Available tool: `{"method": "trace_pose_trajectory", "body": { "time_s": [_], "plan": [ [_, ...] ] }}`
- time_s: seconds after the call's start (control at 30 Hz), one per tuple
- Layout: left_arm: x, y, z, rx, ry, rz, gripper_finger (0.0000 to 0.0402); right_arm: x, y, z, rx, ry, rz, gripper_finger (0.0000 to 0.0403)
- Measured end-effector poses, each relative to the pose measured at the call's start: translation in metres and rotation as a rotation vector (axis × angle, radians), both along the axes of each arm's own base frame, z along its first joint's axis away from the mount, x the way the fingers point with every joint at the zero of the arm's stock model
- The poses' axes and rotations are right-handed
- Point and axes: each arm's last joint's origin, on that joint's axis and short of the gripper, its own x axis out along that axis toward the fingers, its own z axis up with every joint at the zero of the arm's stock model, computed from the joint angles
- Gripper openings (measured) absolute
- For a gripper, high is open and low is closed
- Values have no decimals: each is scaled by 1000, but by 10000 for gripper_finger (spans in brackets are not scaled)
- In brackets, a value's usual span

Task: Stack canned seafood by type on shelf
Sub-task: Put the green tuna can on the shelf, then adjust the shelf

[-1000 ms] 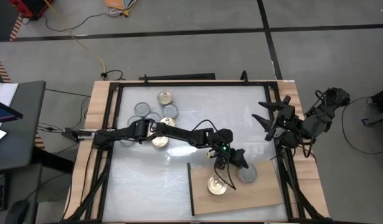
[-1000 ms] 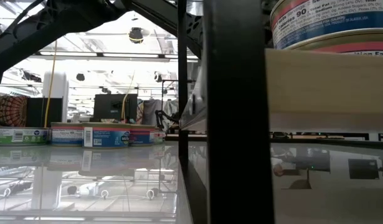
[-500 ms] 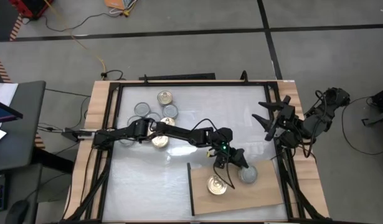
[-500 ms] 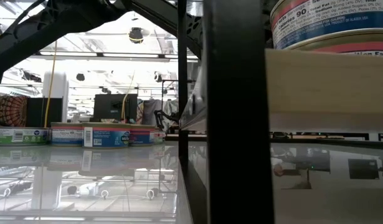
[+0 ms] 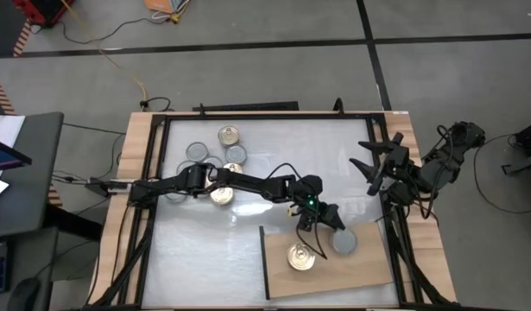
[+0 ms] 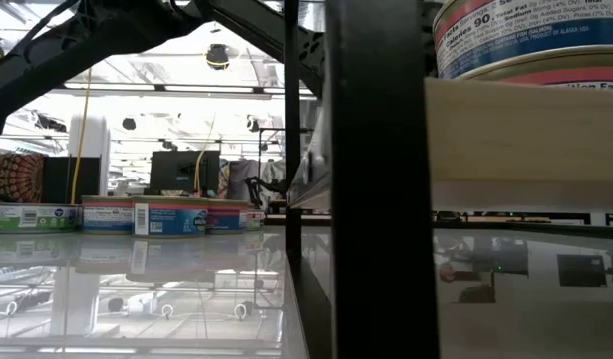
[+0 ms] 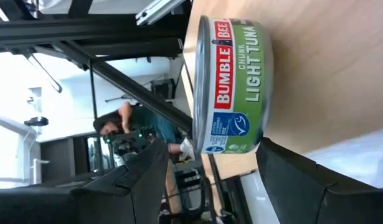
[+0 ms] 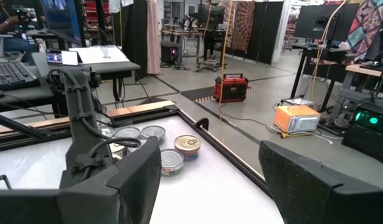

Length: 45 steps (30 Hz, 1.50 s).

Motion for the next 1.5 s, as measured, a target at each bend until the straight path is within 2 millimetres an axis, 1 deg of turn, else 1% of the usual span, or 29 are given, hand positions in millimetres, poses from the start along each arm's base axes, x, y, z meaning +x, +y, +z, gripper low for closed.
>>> {"method": "trace_pose_trajectory", "body": {
  "time_s": [0.3, 0.47, 0.57, 0.67, 0.73, 0.77, 0.93, 1.07, 1.1, 1.23, 1.33, 1.4, 1.5],
  "plan": [
    [0, 5, 1, 13, -6, 24, 235, 0, 0, 0, -4, 2, 0, 296],
    [2, 2, 7, -10, -45, 59, 235, 0, 0, 0, 33, -17, 11, 296],
    [-1, 8, 24, -116, -16, 105, 232, 1, 1, -1, 72, -23, 55, 296],
    [-8, 9, 61, -236, -5, 144, 224, 1, 1, -2, 85, -23, 59, 296],
    [-15, 7, 85, -232, -2, 188, 217, 1, 1, -2, 88, -25, 60, 295],
    [-19, 5, 92, -211, 17, 215, 213, 1, 1, -2, 89, -26, 60, 295],
    [-43, 0, 114, -143, 213, 313, 187, 1, 1, -2, 89, -26, 62, 295],
    [-70, -12, 152, -87, 247, 431, 160, 1, 1, -2, 90, -26, 62, 295],
    [-77, -16, 158, -67, 268, 459, 152, 1, 1, -2, 90, -26, 62, 295],
    [-104, -31, 171, -50, 409, 550, 127, 1, 1, -2, 90, -27, 61, 295],
    [-130, -36, 189, -133, 506, 675, 114, 1, 1, -2, 102, -33, 60, 295],
    [-149, -39, 197, -206, 598, 784, 108, 1, 1, -2, 108, -35, 59, 295],
    [-173, -47, 205, -429, 731, 964, 102, 2, 2, -3, 101, -25, 60, 295]
  ]
}}
